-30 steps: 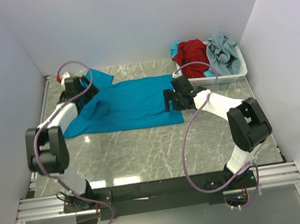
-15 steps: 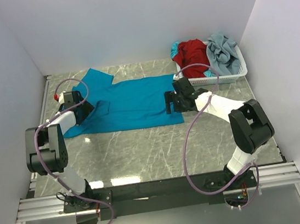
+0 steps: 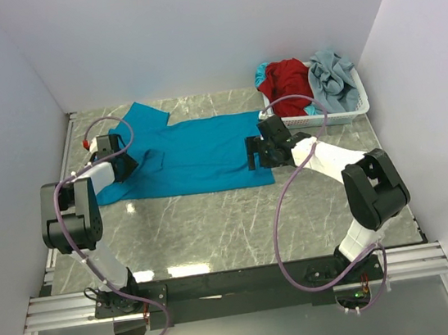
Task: Fold and stack the t-shirts
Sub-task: Fold the tshirt
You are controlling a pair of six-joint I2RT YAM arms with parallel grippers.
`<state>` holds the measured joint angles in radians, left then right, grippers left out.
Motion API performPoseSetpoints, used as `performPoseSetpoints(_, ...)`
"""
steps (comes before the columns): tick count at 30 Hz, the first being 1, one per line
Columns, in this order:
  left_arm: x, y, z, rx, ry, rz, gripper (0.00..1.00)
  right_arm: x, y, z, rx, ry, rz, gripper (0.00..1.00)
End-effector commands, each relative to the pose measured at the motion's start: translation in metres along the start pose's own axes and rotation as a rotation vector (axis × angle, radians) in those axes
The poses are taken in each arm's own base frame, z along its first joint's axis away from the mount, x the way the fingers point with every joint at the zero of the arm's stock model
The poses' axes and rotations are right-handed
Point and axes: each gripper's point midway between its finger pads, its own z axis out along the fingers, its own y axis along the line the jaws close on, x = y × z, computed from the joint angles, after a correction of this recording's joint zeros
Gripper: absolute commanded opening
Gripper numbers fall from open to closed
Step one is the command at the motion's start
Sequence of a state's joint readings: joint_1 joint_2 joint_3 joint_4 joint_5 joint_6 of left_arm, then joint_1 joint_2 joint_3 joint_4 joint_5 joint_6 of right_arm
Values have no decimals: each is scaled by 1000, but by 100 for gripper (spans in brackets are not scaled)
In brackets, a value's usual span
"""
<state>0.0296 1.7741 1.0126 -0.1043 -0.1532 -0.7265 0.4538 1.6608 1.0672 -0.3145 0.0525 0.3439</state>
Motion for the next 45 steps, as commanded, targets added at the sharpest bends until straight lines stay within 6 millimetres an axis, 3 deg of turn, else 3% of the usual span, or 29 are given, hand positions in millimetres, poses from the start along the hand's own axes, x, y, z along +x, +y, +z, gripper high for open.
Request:
performPoseSetpoints(1,-12,-11,-3,34,-27,-4,47,-15,1,-7,-7,-55,-10,94)
performPoseSetpoints(6,-10,-13,3,38,-10,-1,40,-14,0,-6,1,-53,-13,94)
performPoseSetpoints(14,-12,-13,8,24,-10,-1,36,-14,-1,-5,3,-50,-12,94)
performPoseSetpoints(18,-13,-13,8,16,-10,-4,12,-14,-1,-5,8,-52,-12,94)
performPoseSetpoints(23,-19,-20,5,41,-19,-5,11,-15,-2,-6,7,-53,-13,94)
performPoseSetpoints(30,-43,-37,-6,80,-72,-6,8,-16,-1,-7,9,-56,-14,94)
performPoseSetpoints(36,-60,-55,-1,117,-98,-13,2,-18,-2,-7,17,-62,-16,94)
performPoseSetpoints(41,-78,-69,7,132,-134,-7,4,-23,-5,-7,32,-72,-17,94)
performPoseSetpoints(42,-89,-75,7,140,-158,-9,4,-24,-5,-7,33,-76,-18,94)
performPoseSetpoints(45,-100,-84,20,142,-179,10,6,-28,-5,-7,35,-81,-13,94)
